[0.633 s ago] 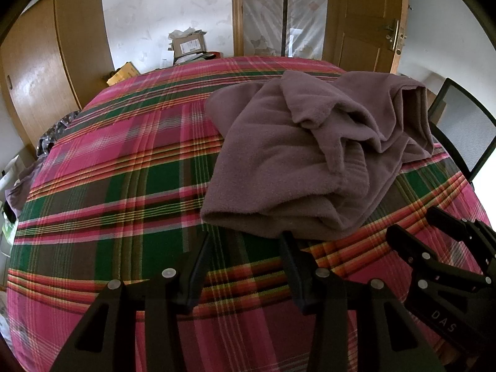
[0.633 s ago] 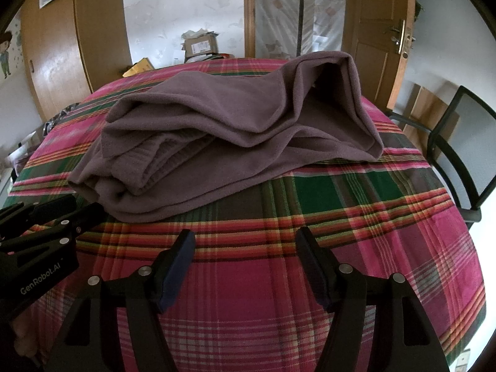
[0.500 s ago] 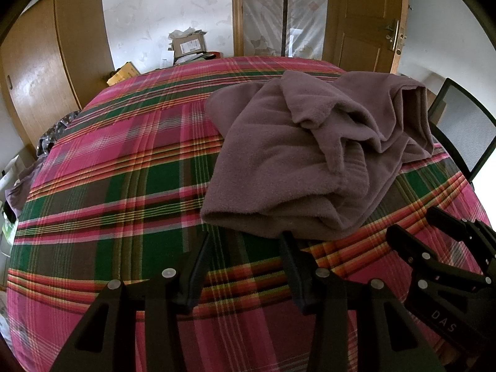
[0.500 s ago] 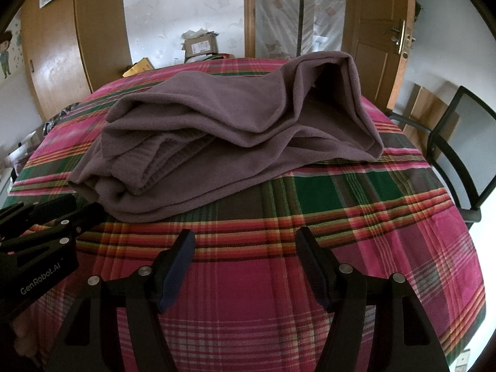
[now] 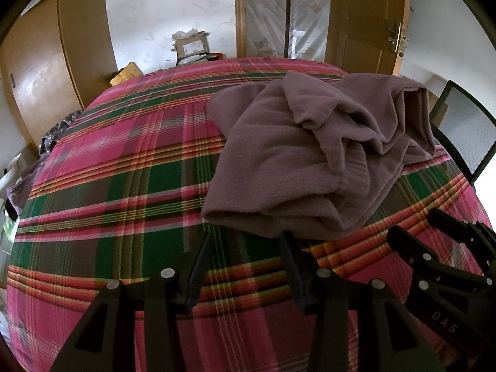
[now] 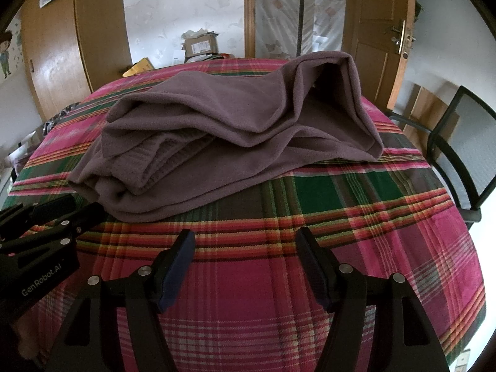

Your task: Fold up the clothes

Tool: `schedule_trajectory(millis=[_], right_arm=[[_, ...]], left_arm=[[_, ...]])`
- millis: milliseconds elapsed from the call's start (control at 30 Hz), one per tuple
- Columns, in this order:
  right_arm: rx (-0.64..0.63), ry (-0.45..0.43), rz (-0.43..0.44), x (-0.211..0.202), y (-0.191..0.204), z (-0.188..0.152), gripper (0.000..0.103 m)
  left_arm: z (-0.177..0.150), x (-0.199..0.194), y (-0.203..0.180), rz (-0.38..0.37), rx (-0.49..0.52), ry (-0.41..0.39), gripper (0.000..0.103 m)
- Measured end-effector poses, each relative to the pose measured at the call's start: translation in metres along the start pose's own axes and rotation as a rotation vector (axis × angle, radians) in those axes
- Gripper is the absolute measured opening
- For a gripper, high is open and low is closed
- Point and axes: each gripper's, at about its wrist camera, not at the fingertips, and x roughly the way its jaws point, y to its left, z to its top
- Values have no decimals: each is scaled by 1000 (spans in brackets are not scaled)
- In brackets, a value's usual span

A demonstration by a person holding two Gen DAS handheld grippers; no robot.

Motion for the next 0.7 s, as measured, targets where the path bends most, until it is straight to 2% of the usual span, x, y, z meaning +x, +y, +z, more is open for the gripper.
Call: schedule_trajectory(millis=[500, 600, 700], right_arm=[[1, 3, -3, -1, 1, 0, 70], [2, 3, -2, -1, 1, 0, 70], [3, 3, -2, -1, 2, 0, 70]], left_arm=[[-1, 1, -2, -28, 4, 10, 52], [-2, 1, -5, -30, 10, 8, 63], [-3, 2, -9, -31, 16, 6, 66]])
